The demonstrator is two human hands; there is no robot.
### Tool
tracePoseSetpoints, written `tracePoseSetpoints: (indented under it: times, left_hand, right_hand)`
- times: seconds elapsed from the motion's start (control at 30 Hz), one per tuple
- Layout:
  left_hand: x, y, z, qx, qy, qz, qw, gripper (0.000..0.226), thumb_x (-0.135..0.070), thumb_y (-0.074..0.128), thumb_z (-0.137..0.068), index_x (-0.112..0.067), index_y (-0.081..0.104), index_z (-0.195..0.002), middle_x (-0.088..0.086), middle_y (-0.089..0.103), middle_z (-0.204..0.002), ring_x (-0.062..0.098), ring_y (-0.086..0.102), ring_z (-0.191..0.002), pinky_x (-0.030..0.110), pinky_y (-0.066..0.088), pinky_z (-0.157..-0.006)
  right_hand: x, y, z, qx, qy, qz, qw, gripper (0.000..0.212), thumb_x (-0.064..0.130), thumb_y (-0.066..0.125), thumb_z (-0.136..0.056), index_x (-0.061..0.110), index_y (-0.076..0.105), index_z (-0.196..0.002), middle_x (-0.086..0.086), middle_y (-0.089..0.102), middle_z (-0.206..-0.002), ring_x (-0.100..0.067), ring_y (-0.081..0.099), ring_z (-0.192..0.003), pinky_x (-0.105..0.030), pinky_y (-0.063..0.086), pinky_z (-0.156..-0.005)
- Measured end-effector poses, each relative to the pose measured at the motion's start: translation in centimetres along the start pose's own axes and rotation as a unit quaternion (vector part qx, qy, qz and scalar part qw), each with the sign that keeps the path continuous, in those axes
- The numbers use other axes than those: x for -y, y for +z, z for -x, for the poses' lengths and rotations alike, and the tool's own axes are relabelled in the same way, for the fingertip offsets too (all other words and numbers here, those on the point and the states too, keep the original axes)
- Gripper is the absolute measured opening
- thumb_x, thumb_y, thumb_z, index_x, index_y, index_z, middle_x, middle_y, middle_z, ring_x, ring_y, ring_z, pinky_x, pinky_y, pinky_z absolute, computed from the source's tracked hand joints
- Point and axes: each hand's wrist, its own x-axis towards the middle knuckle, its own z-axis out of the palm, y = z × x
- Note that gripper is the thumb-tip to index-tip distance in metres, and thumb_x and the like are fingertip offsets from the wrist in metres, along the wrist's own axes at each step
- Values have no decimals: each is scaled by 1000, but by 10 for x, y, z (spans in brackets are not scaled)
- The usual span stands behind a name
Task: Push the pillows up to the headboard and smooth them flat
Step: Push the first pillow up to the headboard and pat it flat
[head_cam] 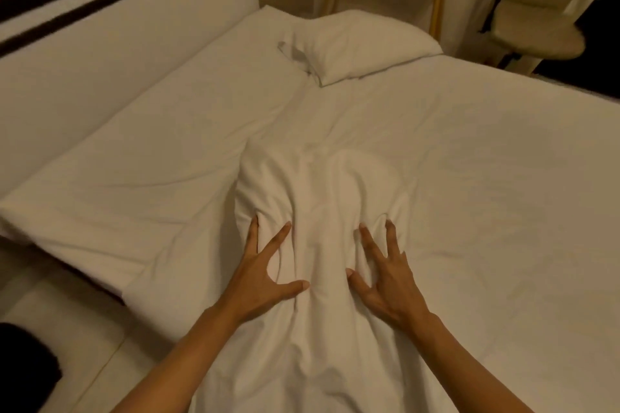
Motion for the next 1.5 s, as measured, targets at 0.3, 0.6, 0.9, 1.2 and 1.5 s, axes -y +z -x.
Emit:
tracePoseSetpoints:
  times: [0.3,0.6,0.9,1.2,1.5]
  left_hand:
    - [-45,-113,95,-112,-32,2,993,107,-59,79,-64,-57,12,-147,-18,-26,-157,11,3,-150,28,23,-116]
    - [5,-218,157,-199,-66,4,978,105,-58,78,-65,-60,10,-145,-15,-24,-158,14,9,-149,25,23,-113]
    - [107,-330,193,-215,-120,9,969,105,-59,77,-67,-55,10,-148,-10,-22,-159,20,7,-150,35,24,-117]
    - [183,-392,178,-194,-149,-8,970,104,-58,76,-69,-52,9,-148,-10,-27,-158,23,9,-150,39,28,-116]
    - [237,-426,91,-164,-169,14,972,104,-58,76,-69,-49,9,-150,-12,-28,-158,21,10,-150,36,27,-117]
  right_hand:
    - [132,-59,7,8,-127,7,992,81,75,33,-84,43,4,-153,4,-23,-160,-28,7,-151,-42,15,-117]
    - [273,-31,-13,45,-192,33,980,101,88,41,-69,43,6,-153,3,-15,-162,-33,9,-149,-49,13,-119]
    - [411,50,-47,86,-208,42,973,102,86,42,-68,41,8,-153,2,-13,-163,-35,10,-149,-54,17,-119]
    - [477,112,-93,132,-180,58,973,106,89,37,-65,39,9,-154,-1,-11,-163,-35,12,-149,-52,15,-120]
    - [490,148,-193,143,-155,64,975,104,86,39,-67,37,11,-154,-1,-9,-163,-36,15,-148,-50,16,-120]
